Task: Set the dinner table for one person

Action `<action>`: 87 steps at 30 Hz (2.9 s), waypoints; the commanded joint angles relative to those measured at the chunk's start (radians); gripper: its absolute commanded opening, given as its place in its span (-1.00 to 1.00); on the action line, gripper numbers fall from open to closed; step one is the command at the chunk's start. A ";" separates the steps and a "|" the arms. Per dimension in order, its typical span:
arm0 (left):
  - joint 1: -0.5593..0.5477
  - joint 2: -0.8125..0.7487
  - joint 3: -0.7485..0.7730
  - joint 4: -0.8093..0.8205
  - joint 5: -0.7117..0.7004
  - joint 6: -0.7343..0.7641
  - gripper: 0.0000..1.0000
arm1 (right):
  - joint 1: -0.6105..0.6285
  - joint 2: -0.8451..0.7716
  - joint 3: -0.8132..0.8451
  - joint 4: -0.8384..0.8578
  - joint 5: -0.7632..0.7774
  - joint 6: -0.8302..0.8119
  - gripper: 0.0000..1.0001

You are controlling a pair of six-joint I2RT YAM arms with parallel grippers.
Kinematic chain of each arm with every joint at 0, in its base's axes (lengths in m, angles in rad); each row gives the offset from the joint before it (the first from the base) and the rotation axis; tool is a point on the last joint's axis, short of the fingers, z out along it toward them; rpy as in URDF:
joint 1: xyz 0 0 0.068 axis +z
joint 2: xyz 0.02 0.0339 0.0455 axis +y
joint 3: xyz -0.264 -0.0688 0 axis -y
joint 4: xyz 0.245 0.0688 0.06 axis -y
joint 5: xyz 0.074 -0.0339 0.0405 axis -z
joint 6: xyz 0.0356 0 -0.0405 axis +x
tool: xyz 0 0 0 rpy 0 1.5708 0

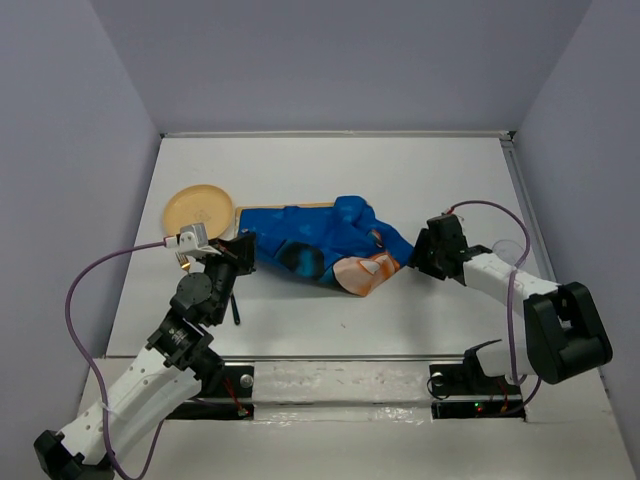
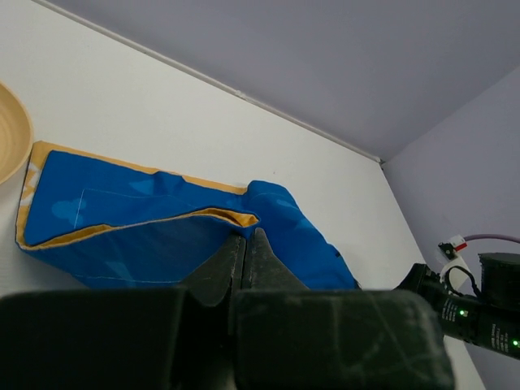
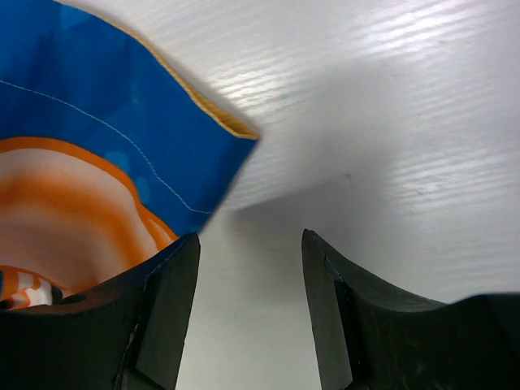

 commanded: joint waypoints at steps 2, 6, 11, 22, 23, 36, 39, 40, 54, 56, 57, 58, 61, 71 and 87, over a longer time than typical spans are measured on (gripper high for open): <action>0.005 -0.006 -0.009 0.068 0.000 0.002 -1.00 | -0.001 0.044 -0.016 0.169 -0.100 0.052 0.18; 0.005 0.003 -0.009 0.078 0.003 0.002 -1.00 | -0.001 0.101 -0.011 0.198 -0.077 0.058 0.14; 0.005 0.000 -0.003 0.076 -0.003 0.008 -1.00 | -0.001 0.182 0.015 0.199 -0.052 0.055 0.01; 0.005 -0.005 0.000 0.081 -0.015 0.005 -1.00 | -0.001 0.155 0.017 0.209 -0.008 0.042 -0.99; 0.005 -0.005 0.003 0.079 -0.017 0.004 -1.00 | -0.001 0.136 0.017 0.209 -0.005 0.041 -1.00; 0.006 0.011 0.262 0.102 -0.117 0.117 -1.00 | -0.001 -0.564 0.268 -0.116 0.110 -0.157 -1.00; 0.005 -0.003 0.322 0.108 -0.123 0.139 -1.00 | -0.001 -0.614 0.384 -0.172 0.100 -0.186 -1.00; 0.005 -0.003 0.336 0.116 -0.120 0.143 -1.00 | -0.001 -0.617 0.412 -0.182 0.092 -0.191 -1.00; 0.006 0.230 0.436 0.338 -0.135 0.220 -1.00 | -0.012 -0.373 0.615 -0.074 0.205 -0.260 -1.00; 0.025 0.305 0.453 0.352 -0.146 0.225 -1.00 | -0.035 -0.286 0.638 -0.037 0.184 -0.258 -1.00; 0.043 0.328 0.466 0.360 -0.128 0.222 -1.00 | -0.052 -0.237 0.645 -0.026 0.169 -0.257 -1.00; 0.093 0.372 0.471 0.366 -0.105 0.196 -1.00 | -0.100 -0.212 0.658 -0.021 0.143 -0.243 -1.00; 0.187 0.464 0.529 0.371 0.015 0.157 -1.00 | -0.174 -0.123 0.722 0.012 0.045 -0.225 -1.00; 0.552 0.871 0.966 0.263 0.493 -0.011 -1.00 | -0.426 0.202 1.211 -0.047 -0.301 -0.122 -1.00; 0.569 0.797 0.177 0.584 0.517 -0.166 -1.00 | -0.426 0.101 0.344 0.262 -0.381 -0.056 -1.00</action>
